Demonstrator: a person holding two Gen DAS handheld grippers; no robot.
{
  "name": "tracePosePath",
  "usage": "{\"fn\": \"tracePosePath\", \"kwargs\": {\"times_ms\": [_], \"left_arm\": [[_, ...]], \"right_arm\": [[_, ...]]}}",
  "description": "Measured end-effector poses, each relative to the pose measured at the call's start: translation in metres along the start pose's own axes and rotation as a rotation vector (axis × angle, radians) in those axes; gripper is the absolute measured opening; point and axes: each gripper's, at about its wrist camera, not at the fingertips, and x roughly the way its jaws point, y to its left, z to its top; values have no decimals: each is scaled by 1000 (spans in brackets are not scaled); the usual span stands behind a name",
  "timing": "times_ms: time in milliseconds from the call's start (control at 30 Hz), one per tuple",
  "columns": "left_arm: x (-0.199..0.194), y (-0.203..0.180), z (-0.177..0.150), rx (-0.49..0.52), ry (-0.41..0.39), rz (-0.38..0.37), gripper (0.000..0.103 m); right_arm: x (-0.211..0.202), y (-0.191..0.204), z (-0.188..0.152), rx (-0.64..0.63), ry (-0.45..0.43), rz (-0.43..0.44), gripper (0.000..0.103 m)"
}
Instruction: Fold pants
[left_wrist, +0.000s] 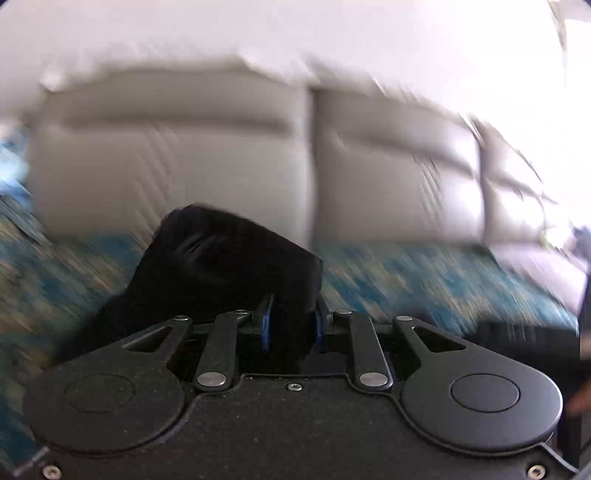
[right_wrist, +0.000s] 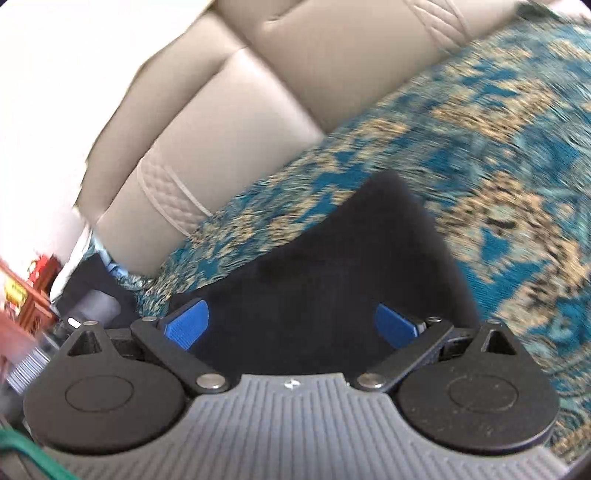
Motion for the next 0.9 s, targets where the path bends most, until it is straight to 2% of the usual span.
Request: {"fn": "tracePosePath", "kwargs": {"times_ms": [67,100,133,200,233,267,367,467,533,667,733,833,900], "left_arm": [[26,-18,-19,28,132,-43,25],[33,-27,-28,40,191,-65,30],[36,-31,-35,45,222,-89,34],[27,-43,-47,85,199,-108,51],[20,-46,-50,110,191,-119,55],[13,-49,-53,129,190,-137,59],[-9,-42,-53,148,174,-159,62],[-25,-18,-48,116,145,-114,62],[-31,2,-45,76,118,-44,59],[-33,39,-45,32,114,146,43],[-31,58,-47,1,121,199,38],[-28,76,-55,-28,143,249,38],[-24,86,-61,-35,173,269,38]], "right_arm": [[-3,-6,-1,-5,-8,-24,103],[-5,-7,-2,-12,-17,-35,103],[-6,-8,-3,-16,-24,-39,103],[-7,-10,-4,-15,-28,-35,103],[-8,-11,-5,-19,-28,-33,103],[-8,-9,-6,-32,-30,-33,103],[-7,-1,-8,-97,-35,-40,103],[-2,17,-16,-195,-39,-62,103],[0,32,-26,-280,-52,-90,102],[4,69,-57,-503,-53,-111,93],[6,83,-76,-605,-45,-134,92],[7,91,-96,-616,-36,-171,91],[11,84,-102,-499,-72,-248,93]]}}
